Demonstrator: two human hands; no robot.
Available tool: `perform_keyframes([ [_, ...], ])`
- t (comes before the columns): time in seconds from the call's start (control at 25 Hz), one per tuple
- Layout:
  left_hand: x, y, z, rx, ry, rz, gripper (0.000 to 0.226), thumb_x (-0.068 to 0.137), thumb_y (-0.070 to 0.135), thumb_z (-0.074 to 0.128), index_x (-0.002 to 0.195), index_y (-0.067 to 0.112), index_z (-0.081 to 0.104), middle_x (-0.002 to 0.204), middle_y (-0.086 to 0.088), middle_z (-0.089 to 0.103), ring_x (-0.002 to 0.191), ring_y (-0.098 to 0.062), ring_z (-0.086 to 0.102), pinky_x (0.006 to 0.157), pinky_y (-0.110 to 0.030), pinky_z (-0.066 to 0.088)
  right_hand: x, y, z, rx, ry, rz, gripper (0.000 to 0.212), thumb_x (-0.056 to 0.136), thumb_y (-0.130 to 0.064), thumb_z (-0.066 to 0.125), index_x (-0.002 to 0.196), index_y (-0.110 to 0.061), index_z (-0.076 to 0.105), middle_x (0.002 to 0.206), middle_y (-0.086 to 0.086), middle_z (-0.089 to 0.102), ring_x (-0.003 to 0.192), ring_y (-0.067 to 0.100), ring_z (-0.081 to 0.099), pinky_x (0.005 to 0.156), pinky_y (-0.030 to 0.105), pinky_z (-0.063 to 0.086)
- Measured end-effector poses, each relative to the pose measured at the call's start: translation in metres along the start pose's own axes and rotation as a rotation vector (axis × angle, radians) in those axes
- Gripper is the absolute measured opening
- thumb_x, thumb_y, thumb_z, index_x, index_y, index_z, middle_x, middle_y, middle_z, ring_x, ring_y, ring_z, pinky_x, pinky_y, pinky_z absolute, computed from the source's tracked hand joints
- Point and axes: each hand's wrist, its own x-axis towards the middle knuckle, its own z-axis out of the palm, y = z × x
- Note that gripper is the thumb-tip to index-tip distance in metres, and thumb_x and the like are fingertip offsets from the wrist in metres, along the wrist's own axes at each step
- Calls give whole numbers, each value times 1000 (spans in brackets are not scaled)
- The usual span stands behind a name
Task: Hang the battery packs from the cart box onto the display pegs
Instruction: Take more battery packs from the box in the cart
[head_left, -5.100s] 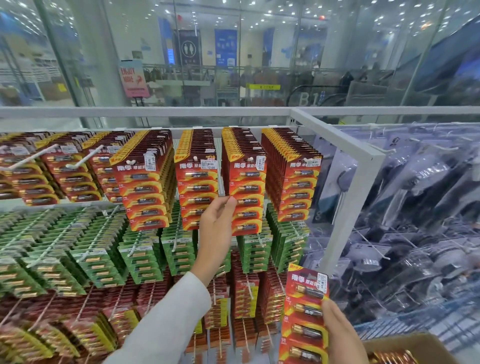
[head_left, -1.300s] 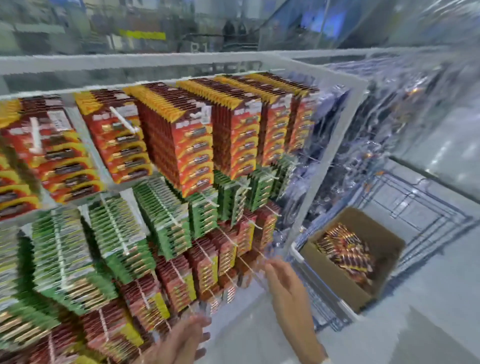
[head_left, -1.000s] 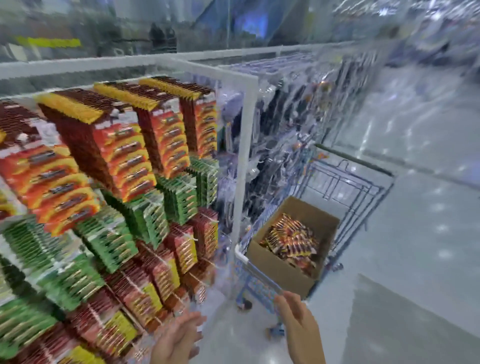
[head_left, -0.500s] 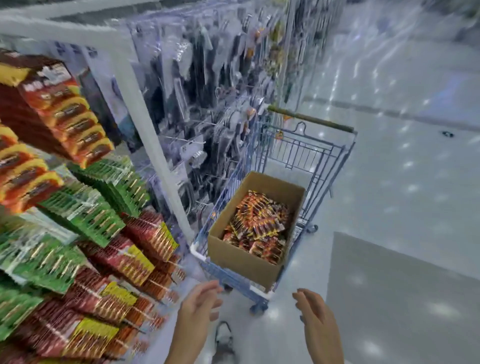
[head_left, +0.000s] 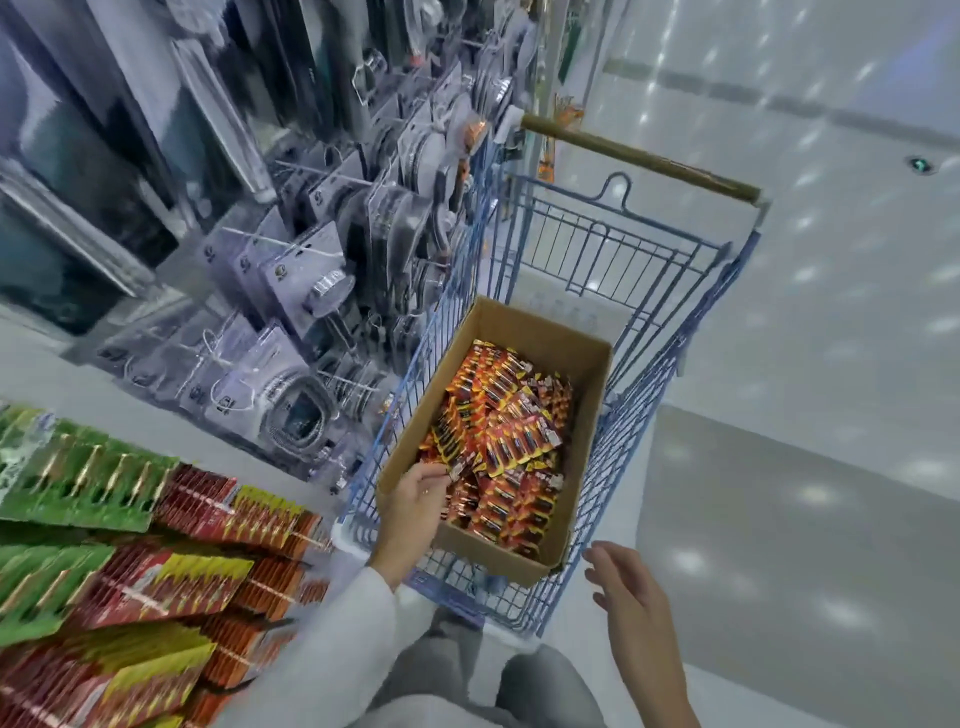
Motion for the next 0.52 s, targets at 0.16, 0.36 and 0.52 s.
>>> perform_keyframes([
  [0.16,87,11,4,346,-116,55,26,108,22,51,131,30,62,131,7,68,108,-37,69,91,-49,58,29,-18,9,7,-36,29,13,101,-32,59,101,-25,69,92,-21,72,94,2,68,86,31,50],
  [0.36,193,7,33,856,-345,201,51,103,2,53,147,28,56,147,-6,59,113,-22,66,93,-31,52,78,-17,16,10,-90,92,15,102,-30,58,103,-23,71,93,-22,72,92,-3,67,79,23,49],
  [0.52,243,-23,57,1261,-536,406,39,97,15,61,133,25,68,145,-5,62,132,-30,57,105,-39,48,108,-9,20,-26,-121,111,19,101,-34,56,106,-24,71,101,-21,72,99,-2,67,81,20,49],
])
